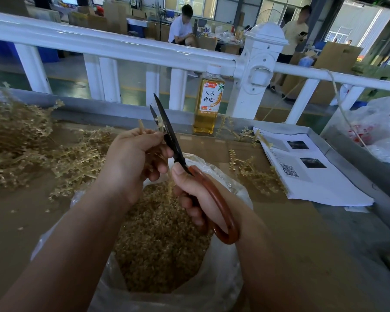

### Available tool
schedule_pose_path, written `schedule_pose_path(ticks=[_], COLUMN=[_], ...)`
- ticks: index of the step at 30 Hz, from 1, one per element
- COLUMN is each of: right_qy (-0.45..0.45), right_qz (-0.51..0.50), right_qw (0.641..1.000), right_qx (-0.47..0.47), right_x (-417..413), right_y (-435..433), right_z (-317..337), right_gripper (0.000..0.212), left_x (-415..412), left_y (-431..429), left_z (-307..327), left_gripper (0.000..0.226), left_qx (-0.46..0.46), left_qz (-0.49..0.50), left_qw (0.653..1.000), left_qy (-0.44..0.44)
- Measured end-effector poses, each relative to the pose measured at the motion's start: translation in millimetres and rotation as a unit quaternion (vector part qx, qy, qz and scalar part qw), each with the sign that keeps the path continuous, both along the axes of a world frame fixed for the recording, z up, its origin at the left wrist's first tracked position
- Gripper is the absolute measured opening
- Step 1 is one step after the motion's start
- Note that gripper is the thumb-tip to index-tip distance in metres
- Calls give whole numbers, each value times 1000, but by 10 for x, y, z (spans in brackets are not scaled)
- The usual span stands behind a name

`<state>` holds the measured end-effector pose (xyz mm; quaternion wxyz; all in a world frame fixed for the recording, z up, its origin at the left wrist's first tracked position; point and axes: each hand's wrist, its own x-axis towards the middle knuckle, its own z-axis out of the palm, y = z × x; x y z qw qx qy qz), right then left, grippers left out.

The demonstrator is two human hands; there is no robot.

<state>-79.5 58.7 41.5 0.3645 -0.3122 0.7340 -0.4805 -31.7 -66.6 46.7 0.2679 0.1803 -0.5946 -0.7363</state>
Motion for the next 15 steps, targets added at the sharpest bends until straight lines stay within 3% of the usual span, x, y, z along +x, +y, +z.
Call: schedule_pose_path(ticks=[6, 11, 15], right_qy=[-60, -85, -66], right_qz=[18, 31, 28], right_qw=[998, 995, 997], right_qx=[-31, -32, -27], right_x=[-12, -57, -62], right_y=[40, 74, 48], right_z=[-15, -36, -48], right_gripper=[36, 54, 46], left_x=[-1, 21, 11], left_y=[-16, -37, -25], left_z=[-5, 18, 10], left_gripper=[21, 21, 21], left_qx=[21, 28, 37], left_qz=[-17, -45, -39], left_qw=[1000, 998, 998], left_qy=[4, 18, 18])
